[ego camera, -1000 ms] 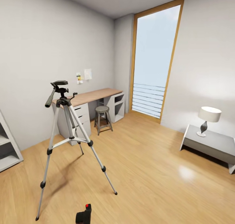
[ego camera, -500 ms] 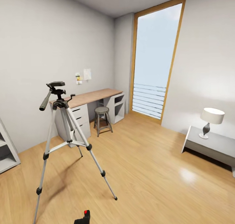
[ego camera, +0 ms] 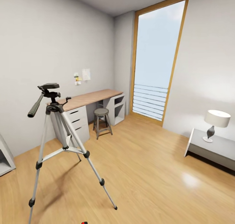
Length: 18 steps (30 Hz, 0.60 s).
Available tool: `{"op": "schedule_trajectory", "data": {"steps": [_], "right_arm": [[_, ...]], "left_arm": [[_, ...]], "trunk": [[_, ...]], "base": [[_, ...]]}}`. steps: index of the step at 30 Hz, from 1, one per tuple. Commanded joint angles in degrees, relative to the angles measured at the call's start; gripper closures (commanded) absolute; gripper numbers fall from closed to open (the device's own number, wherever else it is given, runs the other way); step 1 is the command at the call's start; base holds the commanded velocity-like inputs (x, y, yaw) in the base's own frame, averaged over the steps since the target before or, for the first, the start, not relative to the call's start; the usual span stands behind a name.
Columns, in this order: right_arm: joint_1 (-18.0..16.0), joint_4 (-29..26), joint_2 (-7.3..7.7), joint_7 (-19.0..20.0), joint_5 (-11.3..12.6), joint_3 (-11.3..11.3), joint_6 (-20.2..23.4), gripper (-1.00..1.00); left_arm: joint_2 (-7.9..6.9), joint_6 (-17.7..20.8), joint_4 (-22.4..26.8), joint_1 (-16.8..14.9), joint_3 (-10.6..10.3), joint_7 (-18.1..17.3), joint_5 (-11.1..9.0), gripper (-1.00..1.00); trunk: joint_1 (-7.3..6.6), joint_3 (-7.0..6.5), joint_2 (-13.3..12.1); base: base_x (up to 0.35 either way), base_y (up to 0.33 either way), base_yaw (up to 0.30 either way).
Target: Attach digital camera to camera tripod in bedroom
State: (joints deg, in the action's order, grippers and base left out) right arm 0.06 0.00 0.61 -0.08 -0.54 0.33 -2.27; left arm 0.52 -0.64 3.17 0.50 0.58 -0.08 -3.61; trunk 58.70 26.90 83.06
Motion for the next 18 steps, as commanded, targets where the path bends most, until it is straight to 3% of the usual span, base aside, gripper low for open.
{"op": "schedule_trajectory", "data": {"steps": [1, 18], "right_arm": [[0.00, 0.00, 0.01, -0.01, -0.05, 0.03, -0.19, -1.00], [0.00, 0.00, 0.01, -0.01, -0.04, 0.03, -0.19, -1.00]], "left_arm": [[0.01, -0.07, 0.08, 0.03, 0.03, -0.01, -0.40, -1.00], [0.01, -0.07, 0.08, 0.03, 0.03, -0.01, -0.39, -1.00]], "trunk": [[0.03, 0.03, 0.01], [0.03, 0.03, 0.01]], "base": [[0.224, 0.000, 0.000], [0.224, 0.000, 0.000]]}}
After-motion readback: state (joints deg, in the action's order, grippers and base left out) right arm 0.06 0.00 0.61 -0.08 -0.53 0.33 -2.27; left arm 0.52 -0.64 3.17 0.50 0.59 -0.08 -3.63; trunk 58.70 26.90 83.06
